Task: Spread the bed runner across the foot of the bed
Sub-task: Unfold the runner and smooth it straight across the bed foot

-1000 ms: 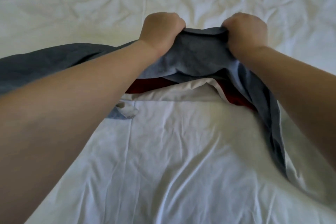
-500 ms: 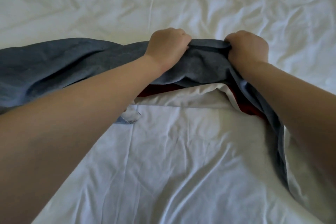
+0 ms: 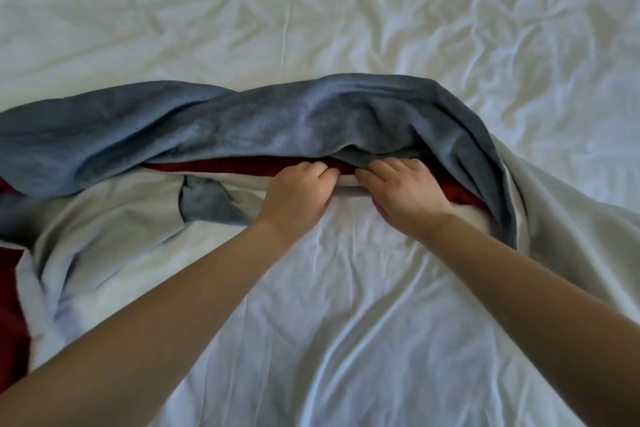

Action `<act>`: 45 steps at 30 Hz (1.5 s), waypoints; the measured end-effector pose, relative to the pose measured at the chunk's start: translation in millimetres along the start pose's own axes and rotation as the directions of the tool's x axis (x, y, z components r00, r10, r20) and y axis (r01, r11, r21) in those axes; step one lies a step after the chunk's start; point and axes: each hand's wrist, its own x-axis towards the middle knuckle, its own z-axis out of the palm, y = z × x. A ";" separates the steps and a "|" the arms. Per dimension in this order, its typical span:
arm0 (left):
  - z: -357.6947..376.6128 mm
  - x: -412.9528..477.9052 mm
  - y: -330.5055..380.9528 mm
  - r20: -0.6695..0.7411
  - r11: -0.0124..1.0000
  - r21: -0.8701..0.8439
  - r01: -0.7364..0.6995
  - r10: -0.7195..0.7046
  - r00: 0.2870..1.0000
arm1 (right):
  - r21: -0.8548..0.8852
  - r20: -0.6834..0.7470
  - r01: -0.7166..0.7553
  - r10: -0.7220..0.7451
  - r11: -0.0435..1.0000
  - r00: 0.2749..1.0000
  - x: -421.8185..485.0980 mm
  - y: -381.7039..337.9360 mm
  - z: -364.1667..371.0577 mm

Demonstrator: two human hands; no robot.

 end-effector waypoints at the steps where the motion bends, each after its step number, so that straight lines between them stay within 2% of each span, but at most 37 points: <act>1: -0.2 -1.5 3.3 0.021 1.000 0.020 0.025 -0.025 0.999 | -0.020 -0.030 -0.041 0.041 0.999 0.999 -1.4 -3.9 1.9; 5: -0.9 -16.2 14.3 0.080 0.995 0.093 0.028 -0.036 0.996 | -0.043 -0.077 -0.101 0.097 0.994 0.992 -8.2 -22.8 4.6; 14: -5.6 -55.9 33.3 0.100 0.990 0.135 0.032 -0.046 0.994 | -0.115 -0.108 -0.049 0.037 0.992 0.993 -45.8 -53.3 13.3; 21: -10.0 -85.0 54.7 0.113 0.988 0.131 0.087 -0.102 0.988 | -0.070 -0.125 -0.143 0.133 0.987 0.983 -70.9 -79.4 15.2; 26: -13.6 -113.0 60.3 0.125 0.992 0.112 0.062 -0.076 0.989 | 0.008 -0.146 -0.220 0.218 0.976 0.965 -93.0 -104.9 18.0; 39: -44.1 -200.0 60.2 0.275 0.996 0.083 -0.032 0.008 0.961 | 0.103 -0.074 -0.395 0.403 0.913 0.912 -144.0 -207.7 12.4; 45: -53.6 -230.2 54.8 0.362 0.995 0.035 -0.089 0.071 0.930 | 0.136 0.026 -0.417 0.417 0.899 0.908 -158.4 -245.3 6.5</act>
